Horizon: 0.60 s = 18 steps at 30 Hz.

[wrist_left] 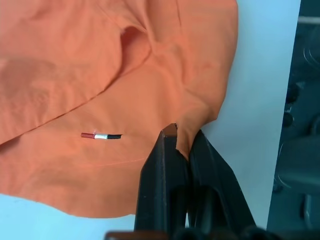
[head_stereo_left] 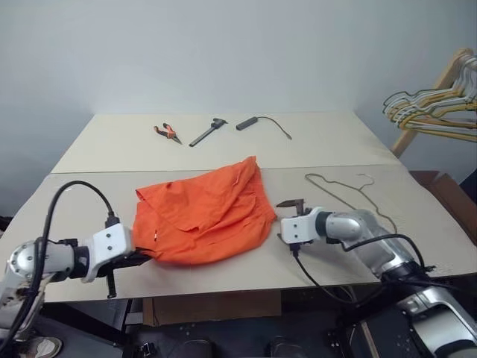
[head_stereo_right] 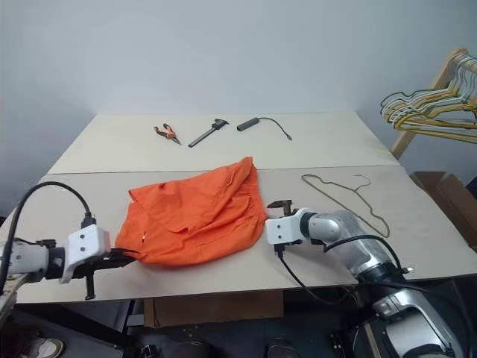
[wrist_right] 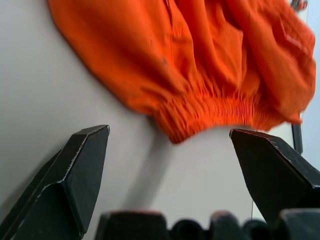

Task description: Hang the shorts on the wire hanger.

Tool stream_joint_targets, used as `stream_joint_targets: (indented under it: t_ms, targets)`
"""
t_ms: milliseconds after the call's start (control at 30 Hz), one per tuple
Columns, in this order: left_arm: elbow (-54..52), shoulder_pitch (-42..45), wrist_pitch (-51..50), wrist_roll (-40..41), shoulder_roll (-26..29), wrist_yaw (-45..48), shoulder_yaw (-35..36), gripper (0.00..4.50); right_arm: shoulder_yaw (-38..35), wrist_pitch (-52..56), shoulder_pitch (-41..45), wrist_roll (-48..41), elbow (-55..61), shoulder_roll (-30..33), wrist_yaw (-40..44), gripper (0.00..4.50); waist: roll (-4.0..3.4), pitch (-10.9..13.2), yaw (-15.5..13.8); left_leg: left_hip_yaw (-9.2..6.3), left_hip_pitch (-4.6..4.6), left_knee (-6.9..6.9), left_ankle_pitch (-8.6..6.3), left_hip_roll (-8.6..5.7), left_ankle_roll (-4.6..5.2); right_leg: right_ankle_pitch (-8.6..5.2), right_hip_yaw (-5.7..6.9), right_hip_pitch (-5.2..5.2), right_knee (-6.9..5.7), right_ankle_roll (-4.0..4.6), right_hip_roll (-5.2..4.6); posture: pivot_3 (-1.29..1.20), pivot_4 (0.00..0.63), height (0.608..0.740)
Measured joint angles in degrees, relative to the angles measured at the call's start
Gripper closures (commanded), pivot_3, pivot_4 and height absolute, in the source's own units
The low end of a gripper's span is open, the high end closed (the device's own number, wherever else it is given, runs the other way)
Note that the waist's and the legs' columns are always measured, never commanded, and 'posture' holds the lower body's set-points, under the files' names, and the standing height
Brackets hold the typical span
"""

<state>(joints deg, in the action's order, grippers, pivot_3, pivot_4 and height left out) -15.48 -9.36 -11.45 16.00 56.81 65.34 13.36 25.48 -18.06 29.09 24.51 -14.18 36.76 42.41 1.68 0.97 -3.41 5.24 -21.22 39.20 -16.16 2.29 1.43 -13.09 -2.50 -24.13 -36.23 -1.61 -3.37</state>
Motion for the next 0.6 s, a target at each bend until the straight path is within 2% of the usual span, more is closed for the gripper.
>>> stream_joint_targets:
  t_ms: [167,367,467,600]
  targets:
    - [-2.0,-0.4,-1.5,2.3,0.1,0.5,3.3,4.48,1.9,-4.2,3.5,3.7,-5.3,-2.4,-2.7,0.0,0.0,0.0,-0.3,0.0,0.03,0.0,0.02,0.01,-0.03,0.0,0.0,0.0,-0.05,0.01,0.01,0.2,0.0,0.74]
    - [-2.0,-0.5,-1.5,2.3,0.2,1.1,3.5,4.48,3.2,-9.2,7.6,5.9,-12.8,-4.1,-4.9,0.0,0.03,0.0,-0.4,0.01,0.09,0.0,0.04,0.02,-0.07,-0.02,0.0,0.06,-0.1,0.05,0.02,0.21,0.0,0.74]
    - [-2.0,-0.5,-1.6,2.4,0.2,1.2,3.5,4.5,3.2,-9.9,8.3,5.7,-14.5,-4.6,-4.2,0.59,0.05,0.0,-0.3,0.01,0.1,0.0,0.04,0.03,-0.08,-0.02,0.0,0.05,-0.13,0.06,0.03,0.21,0.0,0.74]
    - [-2.0,-0.5,-1.6,2.3,0.2,1.2,3.5,4.5,3.3,-10.3,8.3,5.7,-15.6,-4.7,-3.1,1.9,0.04,0.0,-0.4,0.01,0.09,0.0,0.05,0.02,-0.08,-0.04,0.0,0.02,-0.18,0.09,0.02,0.2,0.0,0.74]
